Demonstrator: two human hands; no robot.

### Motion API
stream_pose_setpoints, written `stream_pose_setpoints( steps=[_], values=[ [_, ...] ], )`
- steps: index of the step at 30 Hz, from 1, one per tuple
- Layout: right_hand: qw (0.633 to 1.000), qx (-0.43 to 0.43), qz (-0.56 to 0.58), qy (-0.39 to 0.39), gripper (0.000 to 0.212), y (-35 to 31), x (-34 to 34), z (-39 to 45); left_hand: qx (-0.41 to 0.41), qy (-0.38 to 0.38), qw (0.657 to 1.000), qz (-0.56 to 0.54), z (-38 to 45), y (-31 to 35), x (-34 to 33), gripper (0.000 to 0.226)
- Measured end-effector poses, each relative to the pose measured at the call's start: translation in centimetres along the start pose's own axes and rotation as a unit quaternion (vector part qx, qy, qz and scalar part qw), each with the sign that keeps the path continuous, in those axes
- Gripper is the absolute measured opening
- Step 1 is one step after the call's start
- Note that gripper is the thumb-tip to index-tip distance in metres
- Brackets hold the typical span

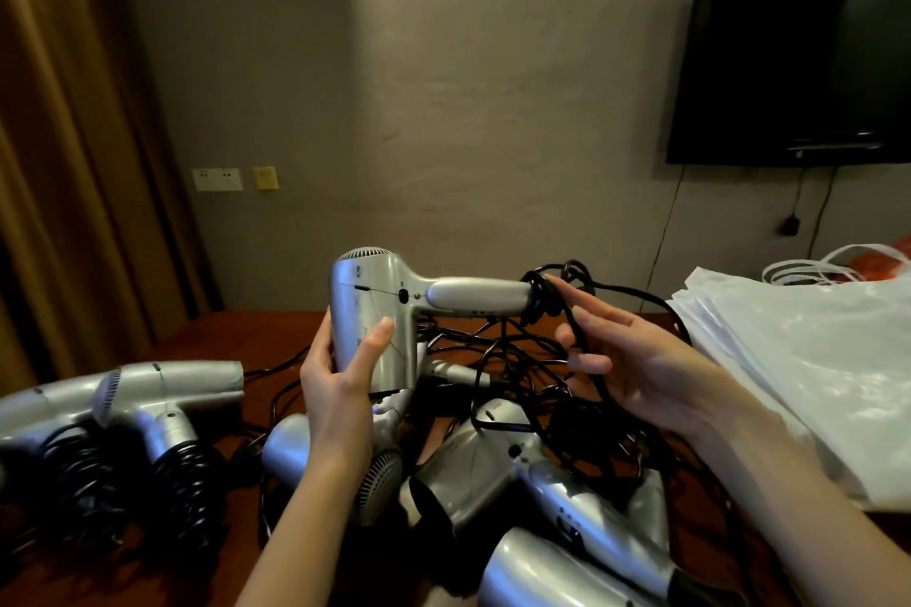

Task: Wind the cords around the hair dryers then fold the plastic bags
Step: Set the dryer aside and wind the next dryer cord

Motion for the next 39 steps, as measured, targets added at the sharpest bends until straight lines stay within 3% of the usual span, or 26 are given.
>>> stream_pose_setpoints(
  steps=[3,5,7,9,13,15,18,20,24,26,30,33,35,39],
  values=[
    [0.999,0.013,0.041,0.017,0.075,0.9,0.1,0.7,0.018,0.009,1.0,-0.018,0.0,-0.4,0.0,0.073],
    [0.997,0.016,0.068,0.04,0.069,1.5,-0.5,1.1,0.03,0.01,0.999,-0.031,0.0,-0.7,-0.1,0.069],
    [0.997,-0.005,0.056,0.049,0.047,2.3,-1.2,1.3,0.04,0.004,0.998,-0.04,-0.1,-0.8,-0.2,0.069],
    [0.998,-0.032,0.004,0.057,0.023,2.7,-1.4,1.0,0.052,-0.005,0.998,-0.047,-0.2,-0.8,-0.4,0.071],
    [0.97,-0.052,-0.221,0.085,0.048,2.7,-0.7,0.6,0.09,-0.052,0.992,-0.073,-0.3,-1.4,-1.4,0.053],
    [0.932,-0.053,-0.342,0.106,0.059,2.5,-0.3,0.5,0.12,-0.07,0.986,-0.089,-0.6,-1.8,-2.1,0.057],
    [0.904,-0.046,-0.404,0.13,0.057,2.0,0.8,0.6,0.145,-0.096,0.981,-0.082,-0.8,-2.3,-2.7,0.066],
    [0.896,-0.047,-0.418,0.142,0.051,1.6,1.9,0.6,0.146,-0.109,0.981,-0.071,-0.6,-2.3,-2.6,0.063],
    [0.931,-0.049,-0.35,0.085,0.026,1.4,2.9,0.2,0.172,-0.135,0.973,-0.075,-0.6,-2.3,-2.4,0.064],
    [0.927,-0.02,-0.367,0.071,0.01,0.5,3.3,-0.1,0.173,-0.146,0.972,-0.072,-0.6,-2.0,-2.4,0.063],
    [0.913,0.019,-0.407,0.036,0.014,-0.6,3.8,-0.3,0.158,-0.162,0.973,-0.045,-0.5,-1.8,-2.6,0.057],
    [0.886,-0.007,-0.463,0.023,0.034,-0.3,4.3,-0.2,0.136,-0.173,0.975,-0.027,-0.4,-1.7,-2.6,0.042],
    [0.883,-0.04,-0.465,0.044,0.036,-0.4,4.9,-0.4,0.129,-0.179,0.975,-0.008,-0.3,-1.9,-2.3,0.051],
    [0.917,-0.071,-0.381,0.094,0.022,-1.7,5.1,-1.2,0.084,-0.193,0.974,0.089,-0.5,-2.0,-2.5,0.087]
  ],
)
Point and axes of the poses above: each hand's wrist, its own z-axis towards the middle knuckle, its own x-axis out of the back of the hand, y = z × x, the point moved 9 cm from there along z, towards the middle knuckle, and after that the axes turned 14 degrees about -z, right-handed, at the moved point
